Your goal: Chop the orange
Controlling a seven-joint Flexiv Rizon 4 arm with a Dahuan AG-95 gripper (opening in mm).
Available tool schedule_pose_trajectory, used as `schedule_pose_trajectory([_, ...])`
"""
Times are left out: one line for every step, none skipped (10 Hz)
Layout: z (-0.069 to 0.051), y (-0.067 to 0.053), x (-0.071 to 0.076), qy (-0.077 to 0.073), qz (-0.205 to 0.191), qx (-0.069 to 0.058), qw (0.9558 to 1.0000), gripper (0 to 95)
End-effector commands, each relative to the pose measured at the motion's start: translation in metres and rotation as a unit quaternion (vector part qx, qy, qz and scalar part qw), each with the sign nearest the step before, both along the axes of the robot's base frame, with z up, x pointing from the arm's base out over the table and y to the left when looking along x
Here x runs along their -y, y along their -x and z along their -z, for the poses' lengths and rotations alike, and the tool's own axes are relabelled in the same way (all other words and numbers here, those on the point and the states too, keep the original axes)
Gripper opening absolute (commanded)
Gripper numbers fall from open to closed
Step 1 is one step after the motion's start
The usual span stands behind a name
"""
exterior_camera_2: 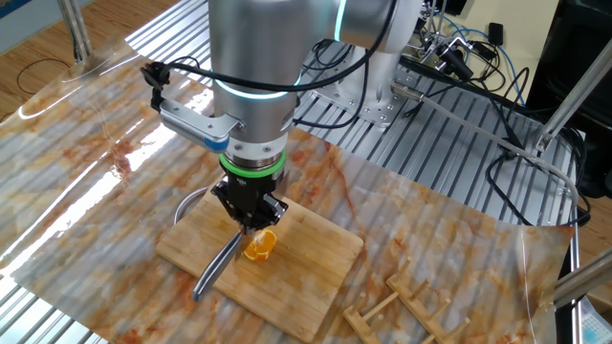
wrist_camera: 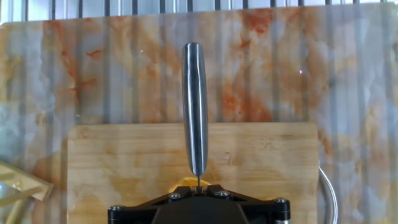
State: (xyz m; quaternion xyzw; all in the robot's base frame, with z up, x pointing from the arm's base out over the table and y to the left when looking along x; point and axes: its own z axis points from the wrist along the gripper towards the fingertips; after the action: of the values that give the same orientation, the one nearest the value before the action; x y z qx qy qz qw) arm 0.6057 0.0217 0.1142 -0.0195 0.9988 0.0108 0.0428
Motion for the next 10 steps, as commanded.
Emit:
schedule_pose_trajectory([0.002, 0.001, -0.001, -0.001, 0.004, 0.001, 1.0000, 0.0])
schedule_pose_trajectory([0.004, 0.003, -0.003, -0.001, 0.006, 0.006, 1.0000, 0.0])
schedule_pose_trajectory([0.005, 0.004, -0.004, -0.001, 0.006, 0.010, 0.9999, 0.0])
schedule_pose_trajectory([0.007, 0.004, -0.005, 0.000, 0.004, 0.012, 0.9999, 0.0])
schedule_pose_trajectory([0.010, 0.004, -0.005, 0.000, 0.002, 0.017, 0.9998, 0.0])
schedule_pose_trajectory([0.013, 0.004, -0.006, 0.001, 0.001, 0.022, 0.9998, 0.0])
schedule_pose_trajectory([0.013, 0.004, -0.006, 0.002, 0.001, 0.022, 0.9997, 0.0])
schedule_pose_trajectory([0.013, 0.004, -0.006, 0.002, 0.001, 0.024, 0.9997, 0.0])
schedule_pose_trajectory([0.013, 0.004, -0.006, 0.002, 0.001, 0.026, 0.9997, 0.0])
schedule_pose_trajectory([0.015, 0.004, -0.006, 0.001, 0.003, 0.031, 0.9995, 0.0])
